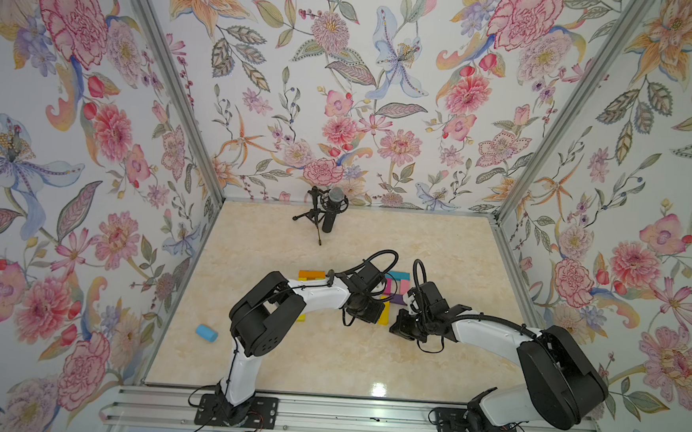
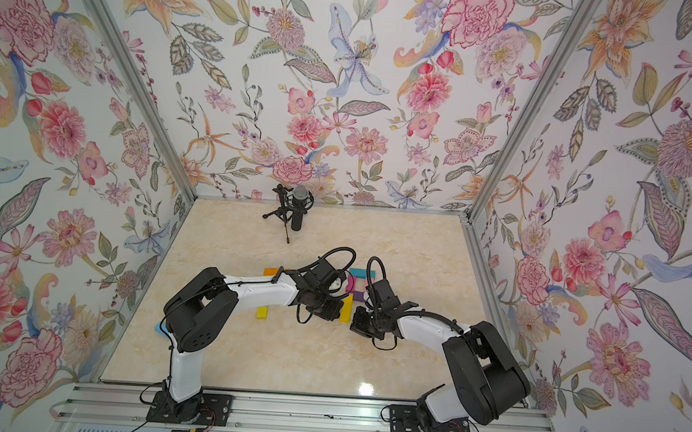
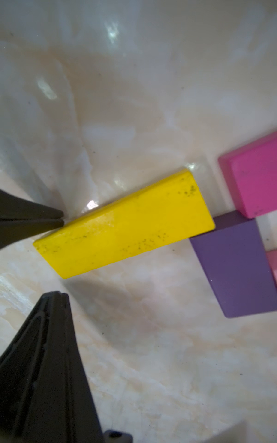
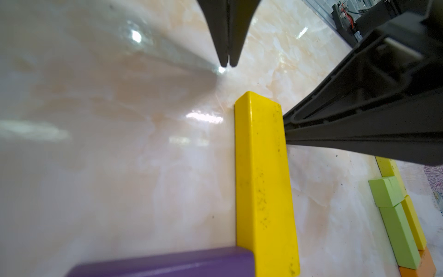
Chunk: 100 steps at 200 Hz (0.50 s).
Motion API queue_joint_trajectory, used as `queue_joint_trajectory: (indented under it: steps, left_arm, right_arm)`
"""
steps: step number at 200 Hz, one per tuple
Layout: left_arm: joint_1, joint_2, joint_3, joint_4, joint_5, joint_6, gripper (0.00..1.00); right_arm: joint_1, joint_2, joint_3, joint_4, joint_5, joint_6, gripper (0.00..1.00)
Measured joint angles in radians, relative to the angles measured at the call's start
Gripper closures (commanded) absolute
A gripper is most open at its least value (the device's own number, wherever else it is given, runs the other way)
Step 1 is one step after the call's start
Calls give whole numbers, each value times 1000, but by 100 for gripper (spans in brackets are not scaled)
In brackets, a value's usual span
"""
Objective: Assemble the letter p with building blocks
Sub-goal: Assemble the building block at the center of the board.
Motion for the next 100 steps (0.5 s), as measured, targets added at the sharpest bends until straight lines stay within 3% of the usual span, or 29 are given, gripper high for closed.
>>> queue_joint_trajectory:
  steps: [100]
  left_arm:
    - [0, 0, 0, 0, -3, 0, 100]
  right_arm:
    - [27, 85, 62, 30, -5, 6, 100]
